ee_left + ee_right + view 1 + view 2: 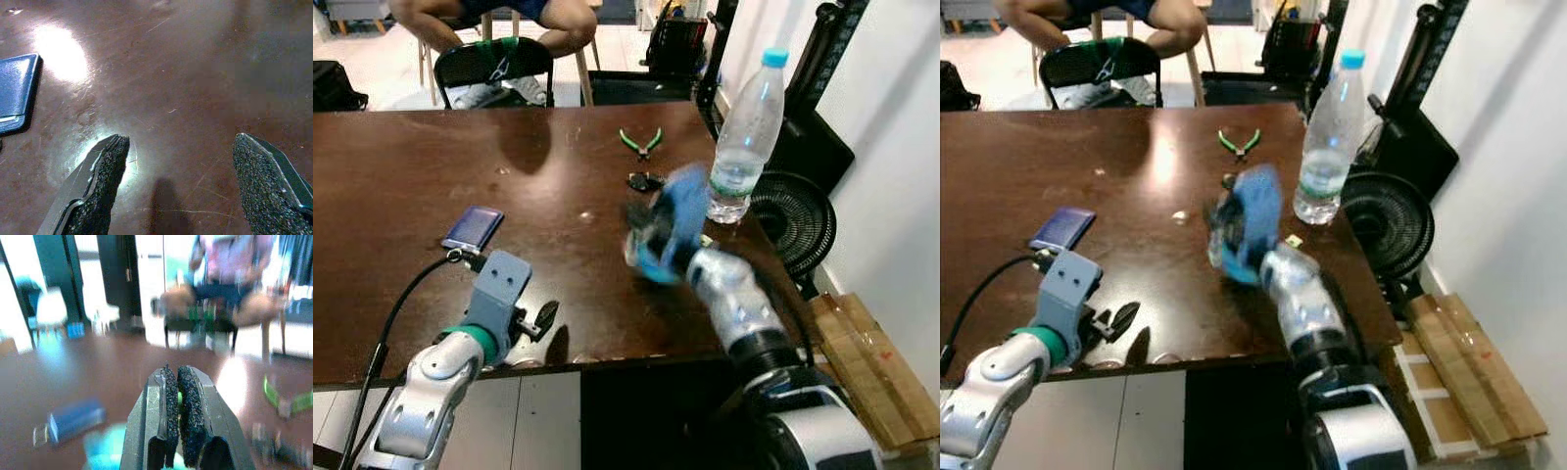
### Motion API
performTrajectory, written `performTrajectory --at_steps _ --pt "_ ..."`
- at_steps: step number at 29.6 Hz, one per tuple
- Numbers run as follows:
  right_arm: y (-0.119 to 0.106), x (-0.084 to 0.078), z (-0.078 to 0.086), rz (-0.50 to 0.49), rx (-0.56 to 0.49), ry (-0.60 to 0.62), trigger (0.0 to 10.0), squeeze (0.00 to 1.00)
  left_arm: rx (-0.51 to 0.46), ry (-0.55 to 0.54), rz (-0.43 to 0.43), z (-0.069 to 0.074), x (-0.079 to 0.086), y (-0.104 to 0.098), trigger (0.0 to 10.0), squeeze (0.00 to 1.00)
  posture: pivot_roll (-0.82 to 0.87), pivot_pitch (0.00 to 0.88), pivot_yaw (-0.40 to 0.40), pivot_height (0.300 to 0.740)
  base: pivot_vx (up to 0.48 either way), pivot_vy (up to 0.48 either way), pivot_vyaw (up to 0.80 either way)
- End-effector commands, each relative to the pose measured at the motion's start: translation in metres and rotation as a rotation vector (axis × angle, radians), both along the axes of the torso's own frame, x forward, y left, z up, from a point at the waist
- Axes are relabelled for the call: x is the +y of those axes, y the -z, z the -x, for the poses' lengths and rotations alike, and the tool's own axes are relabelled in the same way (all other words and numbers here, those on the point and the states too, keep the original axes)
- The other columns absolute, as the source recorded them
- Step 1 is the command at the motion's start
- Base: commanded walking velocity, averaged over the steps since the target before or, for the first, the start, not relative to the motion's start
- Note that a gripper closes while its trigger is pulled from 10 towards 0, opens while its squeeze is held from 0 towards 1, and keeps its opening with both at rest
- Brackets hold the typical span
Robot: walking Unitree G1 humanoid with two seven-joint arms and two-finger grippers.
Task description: Hang keys on a hook
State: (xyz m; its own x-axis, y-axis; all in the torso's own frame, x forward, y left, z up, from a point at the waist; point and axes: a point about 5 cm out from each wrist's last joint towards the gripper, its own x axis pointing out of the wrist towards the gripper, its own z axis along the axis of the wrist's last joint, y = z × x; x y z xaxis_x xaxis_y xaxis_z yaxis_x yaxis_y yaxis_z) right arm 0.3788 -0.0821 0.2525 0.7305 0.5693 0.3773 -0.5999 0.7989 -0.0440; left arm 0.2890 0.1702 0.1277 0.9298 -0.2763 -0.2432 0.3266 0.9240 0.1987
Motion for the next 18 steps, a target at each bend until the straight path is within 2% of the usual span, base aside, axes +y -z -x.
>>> performTrajectory --at_steps 1,2,3,4,5,6,9,12,13,14,15,18 --pt "0.012 0.000 0.000 -0.016 0.048 -0.002 10.0 0.00 0.022 -0.003 0.001 0.002 0.000 0.005 10.0 0.00 0.00 0.054 0.057 0.740 0.000 0.000 0.00" --pt "-0.010 -0.001 0.004 -0.069 -0.021 -0.003 10.0 0.00 0.012 0.004 0.007 0.000 -0.002 0.002 10.0 0.00 0.00 0.049 0.059 0.740 0.000 0.000 0.00" --pt "-0.010 -0.001 0.004 -0.069 -0.021 -0.003 10.0 0.00 0.012 0.004 0.007 0.000 -0.002 0.002 10.0 0.00 0.00 0.049 0.059 0.740 0.000 0.000 0.00" --pt "-0.028 -0.001 0.007 -0.107 -0.076 -0.004 10.0 0.00 -0.001 0.009 0.014 -0.002 -0.004 -0.002 10.0 0.00 0.00 0.049 0.059 0.740 0.000 0.000 0.00" --pt "-0.028 -0.001 0.007 -0.107 -0.076 -0.004 10.0 0.00 -0.001 0.009 0.014 -0.002 -0.004 -0.002 10.0 0.00 0.00 0.049 0.059 0.740 0.000 0.000 0.00" --pt "-0.039 -0.002 0.011 -0.130 -0.118 0.001 10.0 0.00 -0.015 0.013 0.023 -0.003 -0.005 -0.007 10.0 0.00 0.00 0.046 0.060 0.740 0.000 0.000 0.00" --pt "-0.044 -0.002 0.012 -0.118 -0.144 0.010 10.0 0.00 -0.029 0.017 0.031 -0.004 -0.007 -0.011 10.0 0.00 0.00 0.046 0.060 0.740 0.000 0.000 0.00" --pt "-0.031 -0.003 0.010 -0.081 -0.125 0.049 10.0 0.00 -0.047 0.013 0.040 -0.005 -0.008 -0.016 10.0 0.00 0.00 0.042 0.061 0.740 0.000 0.000 0.00" --pt "-0.015 -0.004 0.008 -0.047 -0.093 0.085 10.0 0.00 -0.061 0.008 0.051 -0.005 -0.010 -0.020 10.0 0.00 0.00 0.042 0.061 0.740 0.000 0.000 0.00" --pt "-0.015 -0.004 0.008 -0.047 -0.093 0.085 10.0 0.00 -0.061 0.008 0.051 -0.005 -0.010 -0.020 10.0 0.00 0.00 0.042 0.061 0.740 0.000 0.000 0.00" --pt "-0.003 -0.005 0.008 -0.028 -0.064 0.111 10.0 0.00 -0.070 0.003 0.058 -0.006 -0.010 -0.023 10.0 0.00 0.01 0.042 0.063 0.740 0.000 0.000 0.00" --pt "-0.003 -0.005 0.008 -0.028 -0.064 0.111 10.0 0.00 -0.070 0.003 0.058 -0.006 -0.010 -0.023 10.0 0.00 0.01 0.042 0.063 0.740 0.000 0.000 0.00"
